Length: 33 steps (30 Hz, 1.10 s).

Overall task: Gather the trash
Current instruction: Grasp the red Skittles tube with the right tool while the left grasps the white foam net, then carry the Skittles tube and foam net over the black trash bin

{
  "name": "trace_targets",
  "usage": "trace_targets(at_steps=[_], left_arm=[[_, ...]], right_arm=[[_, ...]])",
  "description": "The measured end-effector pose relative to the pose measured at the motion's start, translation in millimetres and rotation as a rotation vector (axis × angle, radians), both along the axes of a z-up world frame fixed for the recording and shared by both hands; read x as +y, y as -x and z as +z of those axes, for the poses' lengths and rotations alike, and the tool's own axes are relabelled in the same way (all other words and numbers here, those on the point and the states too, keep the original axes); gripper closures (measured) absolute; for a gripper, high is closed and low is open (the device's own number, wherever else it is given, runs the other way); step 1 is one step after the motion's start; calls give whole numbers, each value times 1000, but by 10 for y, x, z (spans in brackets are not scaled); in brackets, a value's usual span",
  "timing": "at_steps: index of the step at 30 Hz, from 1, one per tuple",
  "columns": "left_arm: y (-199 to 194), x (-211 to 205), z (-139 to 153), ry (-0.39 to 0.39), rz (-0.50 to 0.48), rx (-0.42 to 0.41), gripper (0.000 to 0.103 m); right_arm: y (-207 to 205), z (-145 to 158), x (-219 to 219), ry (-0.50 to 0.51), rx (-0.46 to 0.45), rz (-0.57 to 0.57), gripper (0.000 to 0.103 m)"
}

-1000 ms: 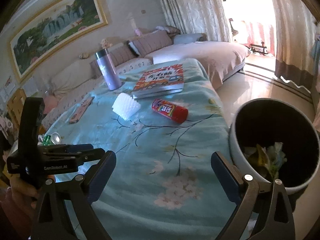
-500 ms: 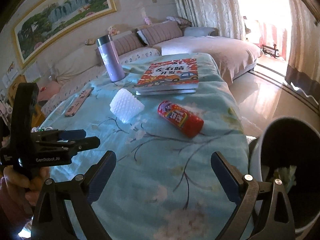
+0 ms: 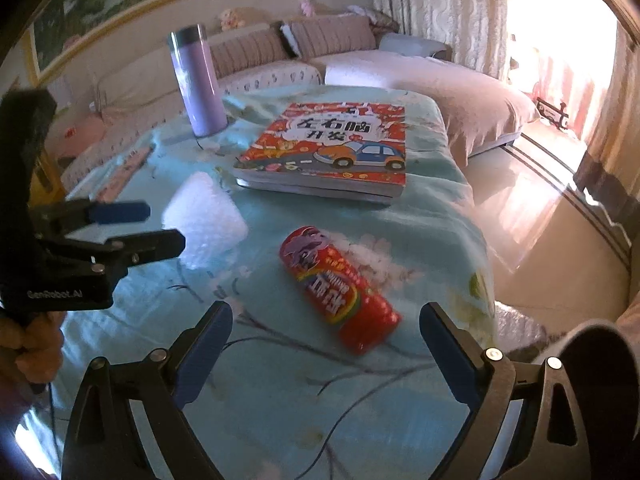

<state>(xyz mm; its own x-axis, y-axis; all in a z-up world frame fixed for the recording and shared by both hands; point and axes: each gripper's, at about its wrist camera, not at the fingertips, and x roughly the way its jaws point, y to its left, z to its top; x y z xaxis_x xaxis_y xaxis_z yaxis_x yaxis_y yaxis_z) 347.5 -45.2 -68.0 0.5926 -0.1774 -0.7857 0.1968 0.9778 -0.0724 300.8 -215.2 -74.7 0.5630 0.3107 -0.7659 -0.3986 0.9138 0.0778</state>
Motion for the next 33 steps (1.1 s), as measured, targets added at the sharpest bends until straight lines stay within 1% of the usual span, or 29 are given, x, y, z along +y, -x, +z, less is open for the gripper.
trace_targets(at_steps=[2, 3, 4, 5, 7, 9, 10, 12, 17, 22, 27, 33], left_arm=[[-75, 3, -52, -2, 3, 3, 27], [-88, -1, -70, -4, -1, 3, 37], [-104, -10, -93, -5, -10, 6, 54], [-119, -21, -117, 0, -23, 17, 59], [-111, -28, -117, 20, -34, 14, 72], [-75, -36, -95, 24, -43, 8, 76], [-57, -38, -83, 26, -46, 6, 78], [17, -44, -50, 30, -54, 1, 79], [287, -42, 24, 68, -68, -2, 80], [629, -93, 50, 107, -94, 12, 80], [924, -191, 112, 130, -108, 9, 80], [1175, -334, 173, 139, -132, 5, 80]], right_arm=[[-66, -41, 38, 22, 12, 4, 12], [-96, -66, 54, 31, 19, 7, 16], [-131, -96, 70, 41, 27, 11, 22], [-165, -136, 92, 55, 36, 14, 26], [-191, -194, 116, 85, 44, 9, 48], [-179, -212, 118, 87, 39, -1, 51], [-160, -208, 107, 78, 38, -7, 56], [-99, -197, 72, 46, 44, -20, 63], [123, -149, -31, -50, 57, -56, 64], [424, -85, -188, -177, 70, -112, 65], [740, 24, -298, -232, 39, -160, 65], [1064, 103, -445, -282, 10, -212, 65]])
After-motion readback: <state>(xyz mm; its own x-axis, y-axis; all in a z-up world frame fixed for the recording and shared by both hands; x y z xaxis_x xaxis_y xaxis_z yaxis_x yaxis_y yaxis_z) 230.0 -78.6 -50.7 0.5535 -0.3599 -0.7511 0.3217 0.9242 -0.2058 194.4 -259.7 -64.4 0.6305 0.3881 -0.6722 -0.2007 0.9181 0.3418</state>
